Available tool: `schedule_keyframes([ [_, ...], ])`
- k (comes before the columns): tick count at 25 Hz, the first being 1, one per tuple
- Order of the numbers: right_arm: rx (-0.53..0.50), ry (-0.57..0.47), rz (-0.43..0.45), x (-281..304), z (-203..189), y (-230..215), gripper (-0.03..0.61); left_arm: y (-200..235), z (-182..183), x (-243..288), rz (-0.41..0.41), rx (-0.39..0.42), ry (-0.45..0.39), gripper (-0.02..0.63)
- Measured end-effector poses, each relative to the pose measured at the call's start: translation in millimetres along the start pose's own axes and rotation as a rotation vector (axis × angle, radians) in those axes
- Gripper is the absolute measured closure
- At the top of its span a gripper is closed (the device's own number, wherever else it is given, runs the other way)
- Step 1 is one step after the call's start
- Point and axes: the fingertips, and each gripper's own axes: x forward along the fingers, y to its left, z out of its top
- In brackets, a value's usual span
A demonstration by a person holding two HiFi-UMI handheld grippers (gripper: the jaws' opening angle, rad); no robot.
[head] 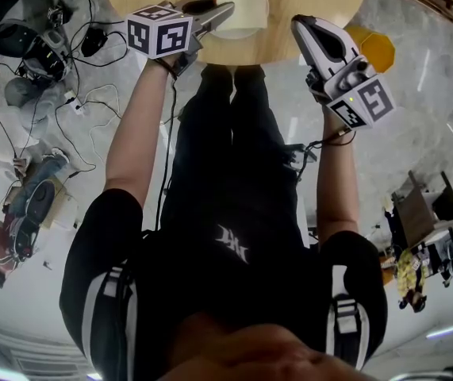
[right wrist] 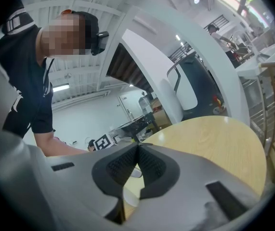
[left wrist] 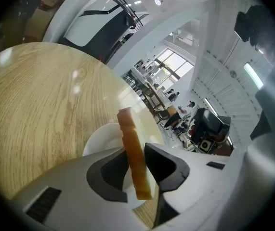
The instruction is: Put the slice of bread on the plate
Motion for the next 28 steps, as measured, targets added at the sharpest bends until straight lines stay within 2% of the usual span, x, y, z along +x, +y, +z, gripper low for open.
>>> schedule_keyframes([
  [6,0.001,-0.006,-0.003,0.7,1.2,-2.3,0.575,-0.1,0.2,-0.6,0.004,0.000,0.022,0.491],
  [12,-0.002,-0.008,0.004,-0.7,4.3,-3.1,0.575,3.1,-1.0,0.5,0.069,0.025,0.055,0.477],
  [17,-0.003,-0.007,0.009,-0.7,2.7,-1.0,0.575,6.0,-4.1,0.4,0.143,0.104,0.073,0.451],
  [20,-0.007,-0.007,0.009,0.5,3.0,1.3,0.575,13.8,-7.1,-1.8,0.214,0.153,0.096,0.407],
  [24,-0.005,-0.002,0.007,1.4,3.1,-0.1,0.575,19.4,-9.9,-1.6,0.261,0.195,0.108,0.397],
  [28,-0.005,0.000,0.005,0.8,0.5,-0.8,0.575,19.9,-9.3,-1.2,0.317,0.299,0.121,0.391],
])
